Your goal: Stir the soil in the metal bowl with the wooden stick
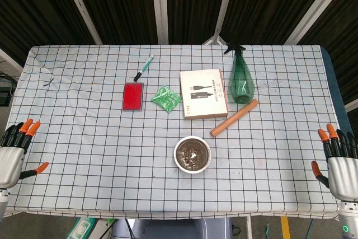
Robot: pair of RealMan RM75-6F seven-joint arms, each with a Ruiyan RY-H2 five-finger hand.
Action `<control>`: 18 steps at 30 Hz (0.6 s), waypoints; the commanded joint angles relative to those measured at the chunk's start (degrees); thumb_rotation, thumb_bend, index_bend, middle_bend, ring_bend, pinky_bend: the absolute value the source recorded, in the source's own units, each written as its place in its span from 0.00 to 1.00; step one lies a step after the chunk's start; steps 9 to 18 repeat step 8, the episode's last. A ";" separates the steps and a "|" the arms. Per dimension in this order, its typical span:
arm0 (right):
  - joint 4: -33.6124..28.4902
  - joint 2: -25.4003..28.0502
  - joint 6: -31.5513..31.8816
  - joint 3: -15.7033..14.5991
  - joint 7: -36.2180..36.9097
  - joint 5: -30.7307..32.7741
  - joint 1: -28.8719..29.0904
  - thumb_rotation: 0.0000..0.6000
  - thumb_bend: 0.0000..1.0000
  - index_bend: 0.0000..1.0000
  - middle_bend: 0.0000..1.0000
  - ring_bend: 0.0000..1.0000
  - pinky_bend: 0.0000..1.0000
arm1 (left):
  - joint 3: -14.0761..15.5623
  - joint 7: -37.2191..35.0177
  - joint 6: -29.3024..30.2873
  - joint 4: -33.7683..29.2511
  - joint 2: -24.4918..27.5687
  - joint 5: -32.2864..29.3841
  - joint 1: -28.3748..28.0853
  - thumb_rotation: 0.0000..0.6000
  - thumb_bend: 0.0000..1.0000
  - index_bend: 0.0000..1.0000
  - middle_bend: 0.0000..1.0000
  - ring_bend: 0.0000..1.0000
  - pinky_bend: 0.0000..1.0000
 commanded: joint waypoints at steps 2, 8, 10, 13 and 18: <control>1.11 -0.38 -1.14 0.24 0.94 -0.24 0.17 1.00 0.39 0.00 0.00 0.00 0.00 | -0.29 0.39 0.30 0.32 -0.33 -0.23 0.07 1.00 0.06 0.00 0.00 0.00 0.00; 0.99 -0.51 -2.28 0.39 2.23 -0.09 0.13 1.00 0.39 0.00 0.00 0.00 0.00 | -0.49 0.47 0.15 0.37 -0.47 -0.66 0.05 1.00 0.06 0.00 0.00 0.00 0.00; 0.99 -0.51 -2.28 0.39 2.23 -0.09 0.13 1.00 0.39 0.00 0.00 0.00 0.00 | -0.49 0.47 0.15 0.37 -0.47 -0.66 0.05 1.00 0.06 0.00 0.00 0.00 0.00; 0.99 -0.51 -2.28 0.39 2.23 -0.09 0.13 1.00 0.39 0.00 0.00 0.00 0.00 | -0.49 0.47 0.15 0.37 -0.47 -0.66 0.05 1.00 0.06 0.00 0.00 0.00 0.00; 0.99 -0.51 -2.28 0.39 2.23 -0.09 0.13 1.00 0.39 0.00 0.00 0.00 0.00 | -0.49 0.47 0.15 0.37 -0.47 -0.66 0.05 1.00 0.06 0.00 0.00 0.00 0.00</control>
